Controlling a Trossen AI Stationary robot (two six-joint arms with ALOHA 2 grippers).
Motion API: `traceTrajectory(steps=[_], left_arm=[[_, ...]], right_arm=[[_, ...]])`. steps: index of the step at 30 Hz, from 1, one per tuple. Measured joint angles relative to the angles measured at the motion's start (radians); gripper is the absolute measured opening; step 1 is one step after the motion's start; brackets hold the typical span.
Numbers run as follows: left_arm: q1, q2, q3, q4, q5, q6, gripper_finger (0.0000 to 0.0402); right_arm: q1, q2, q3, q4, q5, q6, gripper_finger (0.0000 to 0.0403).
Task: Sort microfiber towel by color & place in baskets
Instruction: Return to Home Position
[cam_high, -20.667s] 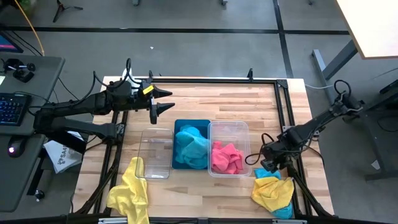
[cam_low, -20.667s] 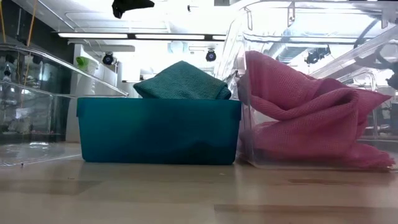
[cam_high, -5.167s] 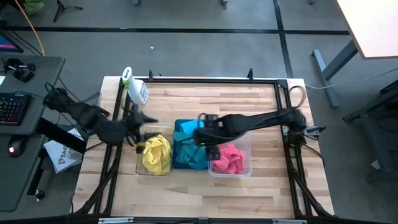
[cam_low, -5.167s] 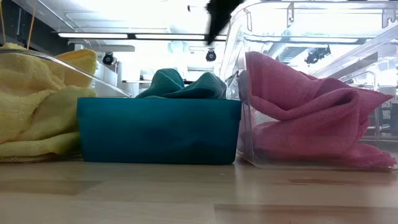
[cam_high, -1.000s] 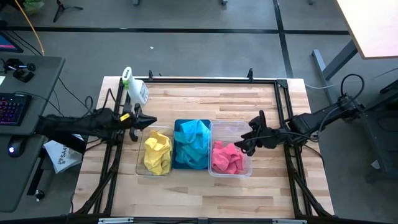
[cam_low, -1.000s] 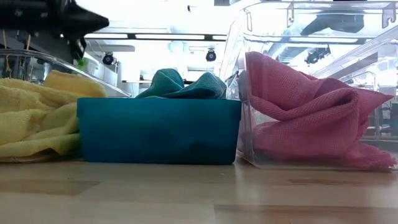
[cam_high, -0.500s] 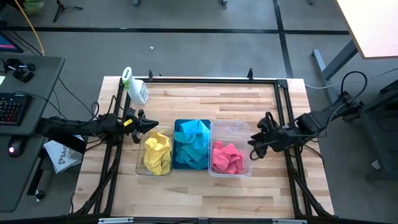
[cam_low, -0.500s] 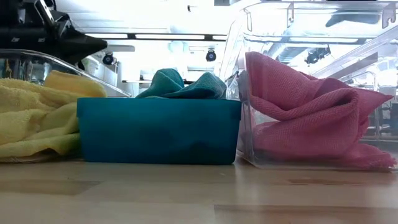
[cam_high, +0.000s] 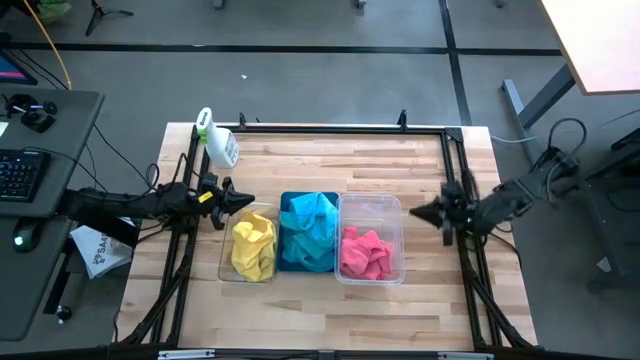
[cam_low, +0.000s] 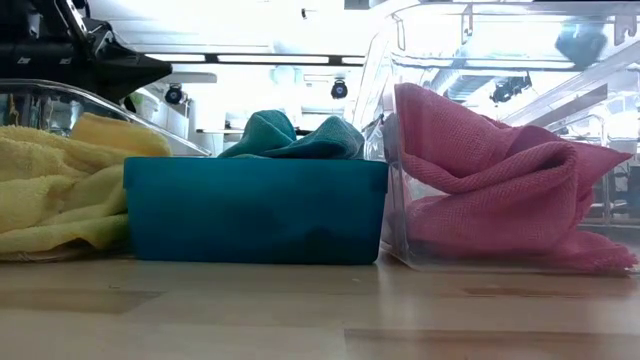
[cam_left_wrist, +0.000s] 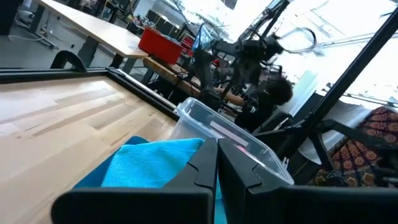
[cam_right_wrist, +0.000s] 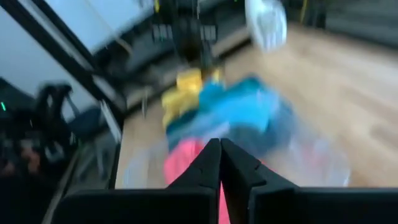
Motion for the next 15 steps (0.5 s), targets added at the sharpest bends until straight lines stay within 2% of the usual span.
traceTrajectory(steps=[6,12,15], left_arm=[[0.0,0.0,0.0,-0.002,0.0,0.001,0.0001],[0.0,0.0,0.0,-0.002,0.0,0.002,0.0001],[0.0,0.0,0.0,-0.002,0.0,0.002,0.0001]], right_arm=[[-0.231,-0.179,-0.101,0.196,-0.124,-0.279,0.0001],[-0.396,-0.229,-0.211,0.37,-0.348,-0.352,0.0001],[-0.423,-0.225,-0.278,0.431,-0.398,-0.349,0.0]])
